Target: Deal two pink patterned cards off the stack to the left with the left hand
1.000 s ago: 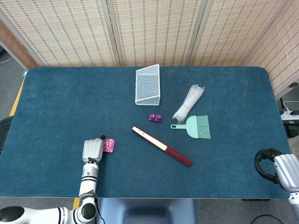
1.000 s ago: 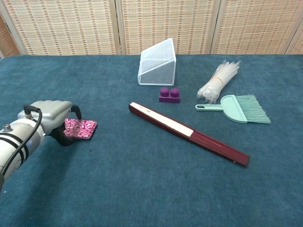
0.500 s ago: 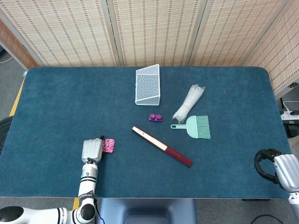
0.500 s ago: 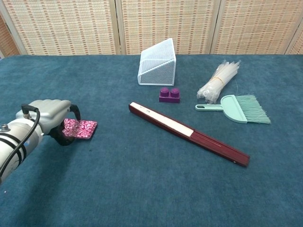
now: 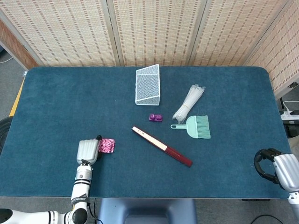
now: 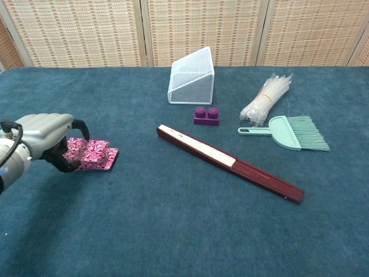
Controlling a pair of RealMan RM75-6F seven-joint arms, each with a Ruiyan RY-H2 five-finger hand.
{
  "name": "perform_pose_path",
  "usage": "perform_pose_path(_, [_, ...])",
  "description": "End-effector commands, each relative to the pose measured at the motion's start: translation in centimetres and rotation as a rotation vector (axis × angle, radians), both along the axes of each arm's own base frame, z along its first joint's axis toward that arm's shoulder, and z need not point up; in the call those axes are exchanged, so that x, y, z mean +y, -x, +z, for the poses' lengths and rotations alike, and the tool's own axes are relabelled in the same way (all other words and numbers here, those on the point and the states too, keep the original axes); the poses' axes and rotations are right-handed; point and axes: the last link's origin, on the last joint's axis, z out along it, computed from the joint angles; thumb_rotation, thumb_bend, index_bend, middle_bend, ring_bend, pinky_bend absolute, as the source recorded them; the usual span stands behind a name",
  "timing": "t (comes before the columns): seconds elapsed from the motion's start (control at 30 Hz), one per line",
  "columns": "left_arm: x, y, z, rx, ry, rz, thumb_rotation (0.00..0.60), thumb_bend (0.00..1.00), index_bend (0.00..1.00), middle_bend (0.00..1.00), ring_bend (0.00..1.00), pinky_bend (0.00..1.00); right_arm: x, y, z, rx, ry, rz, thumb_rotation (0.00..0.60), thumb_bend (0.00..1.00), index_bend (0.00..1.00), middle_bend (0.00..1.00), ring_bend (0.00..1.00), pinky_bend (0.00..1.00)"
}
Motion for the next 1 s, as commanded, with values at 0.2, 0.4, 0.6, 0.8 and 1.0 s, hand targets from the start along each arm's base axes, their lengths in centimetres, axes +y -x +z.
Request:
perform_pose_path(0.2, [-0.7, 4.5, 3.7, 0.059, -0.055, 0.021, 0.6, 0.34, 0.37, 1.0, 1.0, 1.0, 0.0, 0.0, -0.1, 0.0, 0.002, -0.002, 0.6, 0.37, 0.66, 0.58, 0.52, 0.8])
perform_pose_path(0.4, [-0.1, 7.6, 4.7, 0.097, -0.081, 0.057, 0.6, 0.34, 0.37, 1.0, 1.0, 1.0, 0.0, -0.1, -0.2, 0.004, -0.001, -0.004, 0.6, 0.37, 0.66, 0.58, 0.52, 0.8])
perform_pose_path(0.6, [0.4, 9.3, 4.0, 0.11, -0.08, 0.07, 0.6, 0.34, 0.35, 1.0, 1.0, 1.0, 0.0, -0.1, -0.2, 0.005, -0.001, -0.005, 0.6, 0.37, 0.66, 0.58, 0.52, 0.8])
perform_pose_path(0.8, [0.7, 10.2, 3.2, 0.119, -0.072, 0.093, 0.6, 0.34, 0.29, 1.0, 1.0, 1.0, 0.0, 0.0, 0.0, 0.0, 0.005, -0.006, 0.6, 0.37, 0.66, 0.58, 0.52, 0.8])
perform_pose_path(1.0, [0.8, 10.5, 2.8, 0.13, -0.058, 0.109, 0.6, 0.34, 0.25, 1.0, 1.0, 1.0, 0.0, 0.0, 0.1, -0.004, 0.008, -0.004, 0.6, 0.37, 0.66, 0.58, 0.52, 0.8])
